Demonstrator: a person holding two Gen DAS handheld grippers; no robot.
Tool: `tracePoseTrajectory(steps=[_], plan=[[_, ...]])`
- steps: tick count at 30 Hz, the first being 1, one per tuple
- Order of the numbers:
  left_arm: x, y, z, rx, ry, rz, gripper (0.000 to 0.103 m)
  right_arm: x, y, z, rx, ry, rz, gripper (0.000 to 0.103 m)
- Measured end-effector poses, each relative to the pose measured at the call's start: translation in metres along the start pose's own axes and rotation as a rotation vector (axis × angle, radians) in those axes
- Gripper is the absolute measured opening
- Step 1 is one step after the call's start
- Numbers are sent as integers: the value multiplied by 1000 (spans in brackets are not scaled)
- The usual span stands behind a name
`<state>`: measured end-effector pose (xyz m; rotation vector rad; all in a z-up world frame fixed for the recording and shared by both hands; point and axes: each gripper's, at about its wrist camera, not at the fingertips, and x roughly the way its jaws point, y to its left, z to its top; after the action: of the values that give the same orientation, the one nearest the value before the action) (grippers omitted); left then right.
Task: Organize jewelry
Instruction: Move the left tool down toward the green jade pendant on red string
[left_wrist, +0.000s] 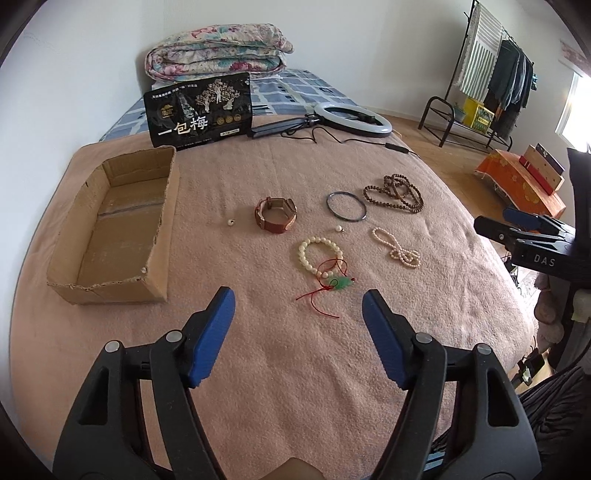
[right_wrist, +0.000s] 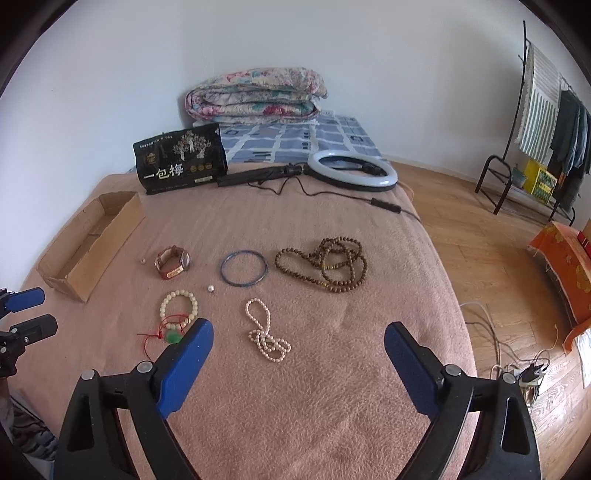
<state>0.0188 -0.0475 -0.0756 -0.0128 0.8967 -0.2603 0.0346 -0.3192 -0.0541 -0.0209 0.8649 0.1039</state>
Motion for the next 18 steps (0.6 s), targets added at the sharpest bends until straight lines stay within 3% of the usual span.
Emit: tracePoseTrajectory(steps=[3, 11, 15, 18], plan=[[12, -7, -2, 6, 30, -13, 74, 13, -6, -1, 37, 52, 62, 89], [57, -25, -5, -67, 96, -63, 74, 41, -9, -2, -89, 64, 5, 87], [79, -40, -6, -49, 101, -54, 62, 59, -14, -5, -102, 99, 23, 79], [94, -48, -5, -43, 103, -45, 62, 67, -14, -8, -103, 117, 46, 78]])
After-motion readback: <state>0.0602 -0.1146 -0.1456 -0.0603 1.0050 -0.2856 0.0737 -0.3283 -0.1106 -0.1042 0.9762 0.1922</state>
